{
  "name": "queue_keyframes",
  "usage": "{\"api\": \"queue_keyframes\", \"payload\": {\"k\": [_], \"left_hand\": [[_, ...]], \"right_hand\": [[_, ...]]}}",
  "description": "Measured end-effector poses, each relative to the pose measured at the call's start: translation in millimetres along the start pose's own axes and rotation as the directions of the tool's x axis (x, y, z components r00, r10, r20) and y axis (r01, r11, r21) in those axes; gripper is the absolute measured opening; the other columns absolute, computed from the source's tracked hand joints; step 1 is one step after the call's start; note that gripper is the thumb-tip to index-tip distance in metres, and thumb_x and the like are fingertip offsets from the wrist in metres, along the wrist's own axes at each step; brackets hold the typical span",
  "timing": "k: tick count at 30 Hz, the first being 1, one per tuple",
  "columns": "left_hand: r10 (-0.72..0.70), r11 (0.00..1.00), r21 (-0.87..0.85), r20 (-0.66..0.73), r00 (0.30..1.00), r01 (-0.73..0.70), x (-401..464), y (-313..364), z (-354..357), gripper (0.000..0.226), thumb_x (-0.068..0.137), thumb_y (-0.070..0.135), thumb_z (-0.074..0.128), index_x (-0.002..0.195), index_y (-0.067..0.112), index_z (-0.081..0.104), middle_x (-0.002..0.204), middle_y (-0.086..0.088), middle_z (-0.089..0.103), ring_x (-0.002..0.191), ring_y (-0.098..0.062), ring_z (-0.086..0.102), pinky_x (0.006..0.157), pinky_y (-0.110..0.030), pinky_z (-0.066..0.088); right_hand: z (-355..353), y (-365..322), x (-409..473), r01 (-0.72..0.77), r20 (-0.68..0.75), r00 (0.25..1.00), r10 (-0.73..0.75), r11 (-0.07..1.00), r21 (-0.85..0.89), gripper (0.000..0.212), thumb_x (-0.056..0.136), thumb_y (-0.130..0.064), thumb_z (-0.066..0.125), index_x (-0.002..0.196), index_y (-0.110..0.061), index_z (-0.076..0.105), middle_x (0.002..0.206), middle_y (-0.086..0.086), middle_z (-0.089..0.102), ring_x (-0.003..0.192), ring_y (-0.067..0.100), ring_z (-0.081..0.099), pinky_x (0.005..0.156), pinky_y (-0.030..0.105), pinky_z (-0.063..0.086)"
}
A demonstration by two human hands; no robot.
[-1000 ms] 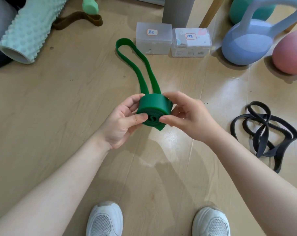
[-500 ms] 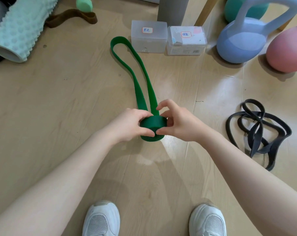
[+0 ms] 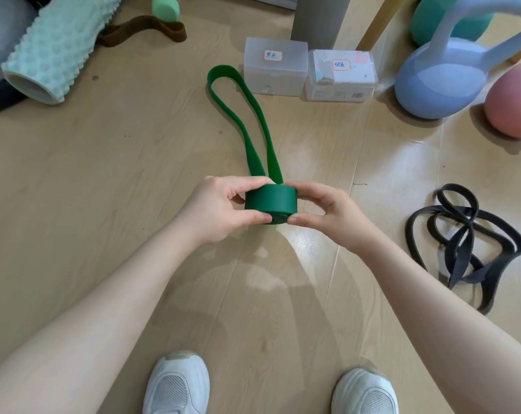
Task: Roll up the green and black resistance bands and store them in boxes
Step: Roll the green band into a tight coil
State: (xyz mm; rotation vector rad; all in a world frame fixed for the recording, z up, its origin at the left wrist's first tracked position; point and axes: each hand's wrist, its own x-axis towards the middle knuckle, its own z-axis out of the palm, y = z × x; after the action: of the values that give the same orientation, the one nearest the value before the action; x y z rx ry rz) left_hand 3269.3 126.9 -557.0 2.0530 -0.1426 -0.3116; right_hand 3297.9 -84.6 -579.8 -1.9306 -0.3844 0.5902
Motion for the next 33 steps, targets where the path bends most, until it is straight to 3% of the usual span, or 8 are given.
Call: {"api": "queue_keyframes", "payload": {"k": [5,9,13,16,18,24,29,33], "left_hand": [[-0.044,0.990,-0.134,-0.042,0.998,0.038,1,-9,3,0.056,0.071,0.010,0.077,0.095,0.057,0.060,0.095,0.026,0.067,0.089,-0.001,0.064,0.089,-0.021,0.048],[-0.127,0.942,-0.321,-0.082,0.989,0.094,2,-11,8,0.045,0.073,0.001,0.073,0.106,0.030,0.063,0.106,0.007,0.067,0.105,-0.006,0.061,0.097,-0.027,0.047],[-0.163,0.903,-0.420,-0.139,0.977,0.091,5,-10,13,0.044,0.073,0.003,0.072,0.100,0.037,0.064,0.103,0.014,0.069,0.107,-0.006,0.061,0.102,-0.033,0.043],[-0.227,0.800,-0.586,-0.095,0.969,0.130,2,-8,20,0.039,0.074,0.006,0.067,0.102,0.032,0.063,0.097,0.012,0.071,0.100,-0.007,0.063,0.094,-0.027,0.049],[-0.258,0.702,-0.695,-0.042,0.965,0.158,0,-7,22,0.037,0.070,0.014,0.065,0.106,0.026,0.063,0.097,0.008,0.071,0.098,-0.008,0.064,0.091,-0.025,0.050],[-0.338,0.557,-0.803,0.016,0.941,0.213,3,-7,22,0.023,0.082,0.016,0.056,0.104,0.020,0.063,0.089,0.008,0.073,0.086,-0.006,0.067,0.080,-0.021,0.054],[-0.401,0.584,-0.747,0.075,0.913,0.318,3,-13,26,0.017,0.087,0.019,0.055,0.102,0.020,0.065,0.089,0.007,0.072,0.085,-0.007,0.067,0.076,-0.022,0.053],[-0.359,0.639,-0.603,0.316,0.878,0.478,5,-15,16,0.028,0.079,0.019,0.063,0.106,0.018,0.059,0.099,-0.002,0.071,0.091,-0.017,0.067,0.076,-0.028,0.055]], "right_hand": [[-3,8,-2,0.020,-0.092,0.995,-0.031,0.992,-0.124,0.047,0.071,-0.020,0.079,0.104,-0.040,0.052,0.110,-0.017,0.061,0.112,0.008,0.057,0.103,0.033,0.042],[-4,0,-5,0.028,-0.143,0.988,-0.049,0.989,-0.145,0.039,0.077,-0.018,0.074,0.101,-0.040,0.052,0.102,-0.025,0.062,0.099,-0.001,0.061,0.088,0.021,0.046],[-1,-4,-4,0.019,-0.178,0.984,-0.028,0.998,-0.054,0.029,0.075,-0.032,0.068,0.102,-0.033,0.059,0.099,-0.014,0.069,0.091,0.002,0.064,0.072,0.029,0.047],[7,0,-4,-0.008,-0.186,0.982,0.029,0.994,0.110,0.031,0.072,-0.035,0.068,0.102,-0.029,0.062,0.103,-0.003,0.070,0.092,0.018,0.066,0.082,0.045,0.053],[13,-1,-3,0.010,-0.205,0.979,0.024,0.986,0.164,0.029,0.074,-0.032,0.069,0.102,-0.027,0.062,0.104,-0.001,0.069,0.095,0.024,0.066,0.085,0.047,0.053],[14,-12,5,0.020,-0.181,0.983,0.043,0.943,0.333,0.020,0.084,-0.007,0.063,0.102,-0.018,0.061,0.096,0.000,0.068,0.087,0.013,0.067,0.078,0.026,0.055],[14,-7,7,-0.065,-0.130,0.985,0.113,0.943,0.326,0.015,0.086,-0.012,0.062,0.099,-0.018,0.062,0.089,-0.004,0.070,0.079,0.004,0.067,0.068,0.015,0.049],[1,-4,4,-0.137,-0.028,0.989,0.146,0.966,0.220,0.017,0.086,-0.016,0.062,0.103,-0.014,0.065,0.087,-0.005,0.072,0.078,0.004,0.068,0.068,0.015,0.048]]}}
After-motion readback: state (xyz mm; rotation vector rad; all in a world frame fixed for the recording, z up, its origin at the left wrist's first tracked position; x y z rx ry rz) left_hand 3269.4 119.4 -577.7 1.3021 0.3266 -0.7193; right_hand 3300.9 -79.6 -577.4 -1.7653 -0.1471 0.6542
